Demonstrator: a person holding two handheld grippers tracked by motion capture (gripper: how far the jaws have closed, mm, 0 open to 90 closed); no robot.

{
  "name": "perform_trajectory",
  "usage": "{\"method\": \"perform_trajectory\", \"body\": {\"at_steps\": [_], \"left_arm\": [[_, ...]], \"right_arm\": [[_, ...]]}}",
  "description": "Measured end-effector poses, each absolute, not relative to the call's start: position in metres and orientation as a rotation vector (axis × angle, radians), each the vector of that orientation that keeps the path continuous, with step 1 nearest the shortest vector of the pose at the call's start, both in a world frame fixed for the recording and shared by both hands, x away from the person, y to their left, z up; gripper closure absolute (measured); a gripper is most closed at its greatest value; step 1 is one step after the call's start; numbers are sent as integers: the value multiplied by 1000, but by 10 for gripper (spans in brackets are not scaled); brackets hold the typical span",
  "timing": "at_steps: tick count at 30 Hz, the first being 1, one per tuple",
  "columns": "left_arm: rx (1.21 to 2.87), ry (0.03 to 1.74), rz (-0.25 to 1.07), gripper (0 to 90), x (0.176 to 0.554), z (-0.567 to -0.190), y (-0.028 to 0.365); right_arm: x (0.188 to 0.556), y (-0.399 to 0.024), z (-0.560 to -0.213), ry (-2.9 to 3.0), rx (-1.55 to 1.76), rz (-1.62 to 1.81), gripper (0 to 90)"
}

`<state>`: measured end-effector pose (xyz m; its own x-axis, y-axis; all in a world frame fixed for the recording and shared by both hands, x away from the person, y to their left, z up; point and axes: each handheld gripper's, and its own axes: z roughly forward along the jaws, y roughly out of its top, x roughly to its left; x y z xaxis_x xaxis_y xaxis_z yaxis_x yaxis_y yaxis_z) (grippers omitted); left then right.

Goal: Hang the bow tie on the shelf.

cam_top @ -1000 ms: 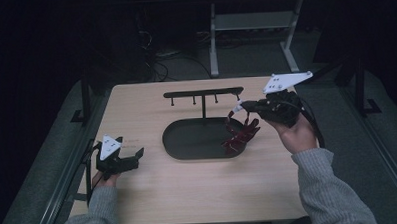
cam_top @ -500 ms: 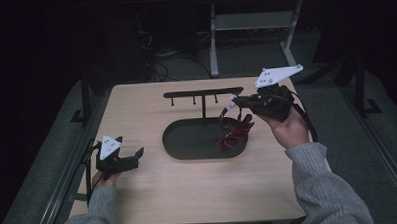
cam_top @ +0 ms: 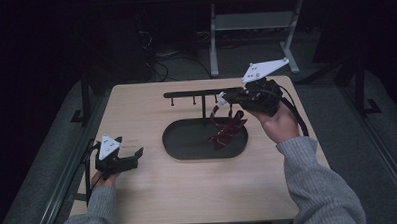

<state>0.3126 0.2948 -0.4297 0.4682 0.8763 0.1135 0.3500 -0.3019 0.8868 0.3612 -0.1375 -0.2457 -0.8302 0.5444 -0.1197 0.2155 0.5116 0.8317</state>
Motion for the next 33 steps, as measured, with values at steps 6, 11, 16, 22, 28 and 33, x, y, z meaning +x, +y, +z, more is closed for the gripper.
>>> {"method": "perform_trajectory", "body": {"at_steps": [6,11,16,22,28,33], "left_arm": [[1867,1031,773,130,313,-430,294],[1871,1031,771,130,312,-430,295],[1869,1034,767,130,312,-430,295],[1872,1032,768,130,312,-431,295],[1872,1035,771,130,312,-430,296],[1861,1042,766,130,311,-430,297]], "right_arm": [[365,-129,-238,2387,597,1248,880],[370,-123,-232,2384,578,1247,880],[377,-123,-236,2393,602,1254,880],[391,-124,-243,2408,651,1244,880],[405,-126,-253,2426,704,1219,880],[413,-127,-260,2437,748,1202,880]]}}
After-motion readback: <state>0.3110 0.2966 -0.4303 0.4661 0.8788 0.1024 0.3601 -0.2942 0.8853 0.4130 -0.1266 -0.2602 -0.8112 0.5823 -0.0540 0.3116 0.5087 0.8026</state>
